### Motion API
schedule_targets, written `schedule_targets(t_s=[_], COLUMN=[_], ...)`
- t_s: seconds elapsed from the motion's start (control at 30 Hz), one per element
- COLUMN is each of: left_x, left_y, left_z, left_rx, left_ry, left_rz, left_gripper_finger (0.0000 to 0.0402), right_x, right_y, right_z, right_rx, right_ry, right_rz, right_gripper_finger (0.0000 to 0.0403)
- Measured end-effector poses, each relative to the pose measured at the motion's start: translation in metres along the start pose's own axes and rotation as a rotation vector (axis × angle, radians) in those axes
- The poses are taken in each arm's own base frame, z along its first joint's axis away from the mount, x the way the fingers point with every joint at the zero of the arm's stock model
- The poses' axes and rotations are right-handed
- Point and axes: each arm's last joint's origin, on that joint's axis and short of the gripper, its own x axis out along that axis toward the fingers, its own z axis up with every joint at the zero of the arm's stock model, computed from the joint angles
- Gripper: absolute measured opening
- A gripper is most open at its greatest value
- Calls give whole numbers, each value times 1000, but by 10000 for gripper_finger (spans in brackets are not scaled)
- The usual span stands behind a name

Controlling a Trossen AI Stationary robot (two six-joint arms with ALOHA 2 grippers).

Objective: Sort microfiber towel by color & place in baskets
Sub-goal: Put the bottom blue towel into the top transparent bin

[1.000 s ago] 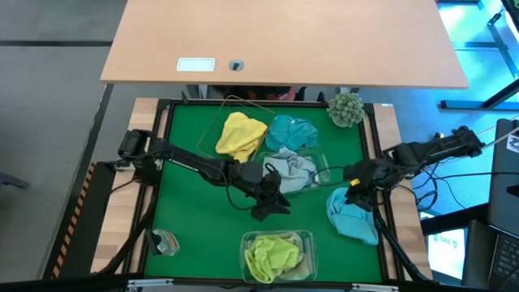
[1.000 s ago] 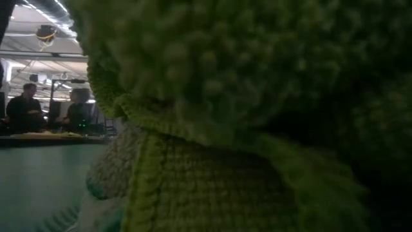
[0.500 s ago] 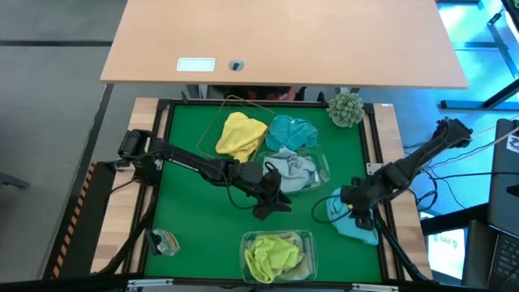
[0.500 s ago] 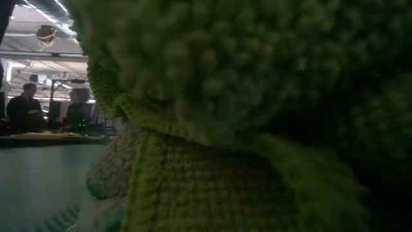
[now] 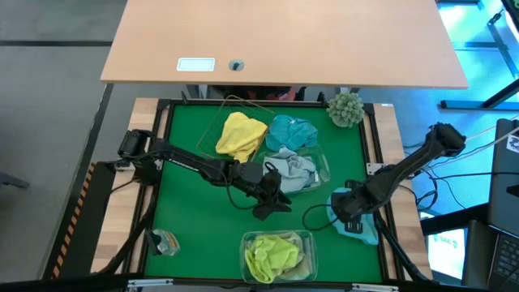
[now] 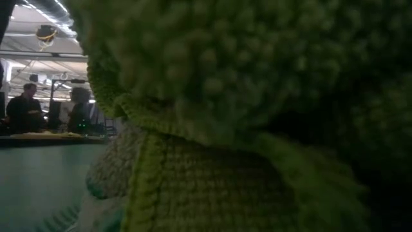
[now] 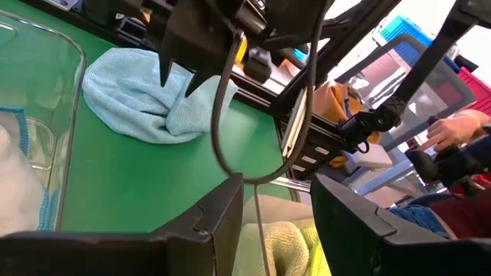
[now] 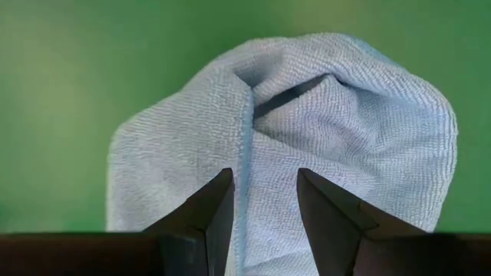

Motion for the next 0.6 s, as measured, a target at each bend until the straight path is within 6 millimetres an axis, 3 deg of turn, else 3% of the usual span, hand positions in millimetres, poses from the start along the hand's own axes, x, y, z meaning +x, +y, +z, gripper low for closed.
schedule_targets(t_s=[0.6], left_x=[0], left_y=[0], left_z=[0], left_rx=[0], left_ry=[0], left_rz=[0], left_gripper_finger=[147], right_x=[64], right_y=[13], right_z=[21], right_rx=[-157], right_ry=[189], right_rz=[-126], right_gripper_finger=[145])
